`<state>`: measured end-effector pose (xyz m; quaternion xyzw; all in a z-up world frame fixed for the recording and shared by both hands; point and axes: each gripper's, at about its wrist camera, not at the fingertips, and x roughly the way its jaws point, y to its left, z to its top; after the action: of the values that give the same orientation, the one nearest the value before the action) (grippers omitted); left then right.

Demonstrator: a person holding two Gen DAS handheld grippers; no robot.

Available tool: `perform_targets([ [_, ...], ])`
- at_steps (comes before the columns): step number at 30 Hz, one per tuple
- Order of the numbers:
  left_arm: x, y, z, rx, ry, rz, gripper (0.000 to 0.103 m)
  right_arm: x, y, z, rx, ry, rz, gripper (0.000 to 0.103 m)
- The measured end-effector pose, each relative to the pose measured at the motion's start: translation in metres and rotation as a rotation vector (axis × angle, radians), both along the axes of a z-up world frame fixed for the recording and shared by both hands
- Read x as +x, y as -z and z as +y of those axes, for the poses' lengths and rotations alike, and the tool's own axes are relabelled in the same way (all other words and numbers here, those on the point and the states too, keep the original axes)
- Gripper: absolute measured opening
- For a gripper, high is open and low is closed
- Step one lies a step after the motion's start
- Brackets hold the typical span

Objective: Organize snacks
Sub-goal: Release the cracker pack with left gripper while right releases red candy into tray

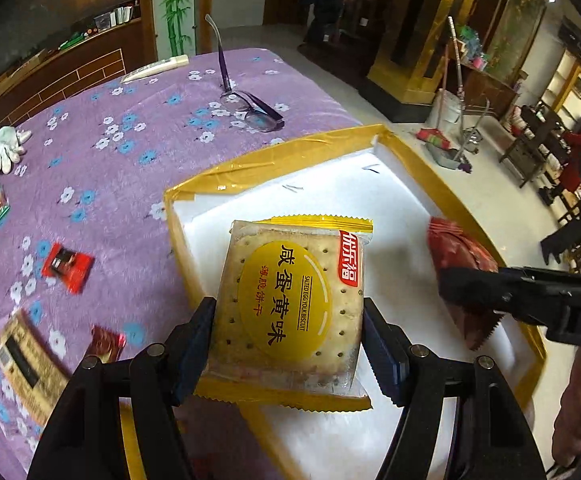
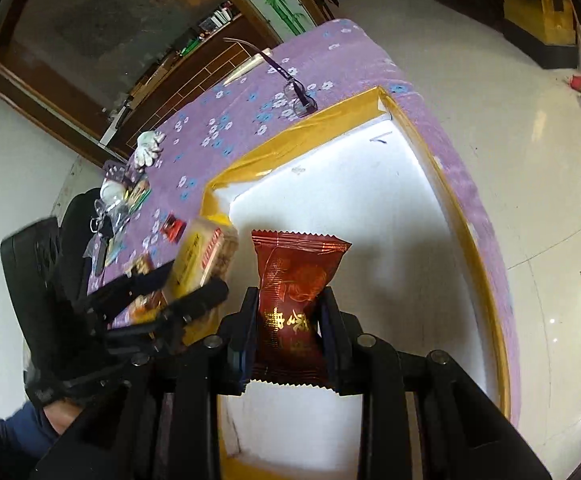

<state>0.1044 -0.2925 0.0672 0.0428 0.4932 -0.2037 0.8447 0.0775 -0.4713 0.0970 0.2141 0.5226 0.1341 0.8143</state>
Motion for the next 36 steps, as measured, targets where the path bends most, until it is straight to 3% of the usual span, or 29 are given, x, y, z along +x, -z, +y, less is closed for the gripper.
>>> perform_targets([
  [9,0.031,0.018,-0.012,0.045,-0.051,0.005,0.069,0.073,0.03,0.006,-0.062,-0.013,0.054,0.028],
  [16,0.04,0.024,-0.016,0.064,-0.072,0.021,0.069,0.097,0.038,0.012,-0.111,-0.031,0.063,0.028],
  [22,0.032,0.024,-0.019,0.076,-0.067,0.028,0.069,0.099,0.041,0.013,-0.113,-0.044,0.062,0.03],
  [28,0.013,0.009,-0.015,0.074,-0.081,0.016,0.069,0.093,0.036,0.004,-0.116,-0.037,0.05,0.041],
  [36,-0.049,-0.04,0.028,0.068,-0.147,-0.064,0.07,0.052,-0.008,0.012,-0.098,-0.036,-0.072,0.042],
])
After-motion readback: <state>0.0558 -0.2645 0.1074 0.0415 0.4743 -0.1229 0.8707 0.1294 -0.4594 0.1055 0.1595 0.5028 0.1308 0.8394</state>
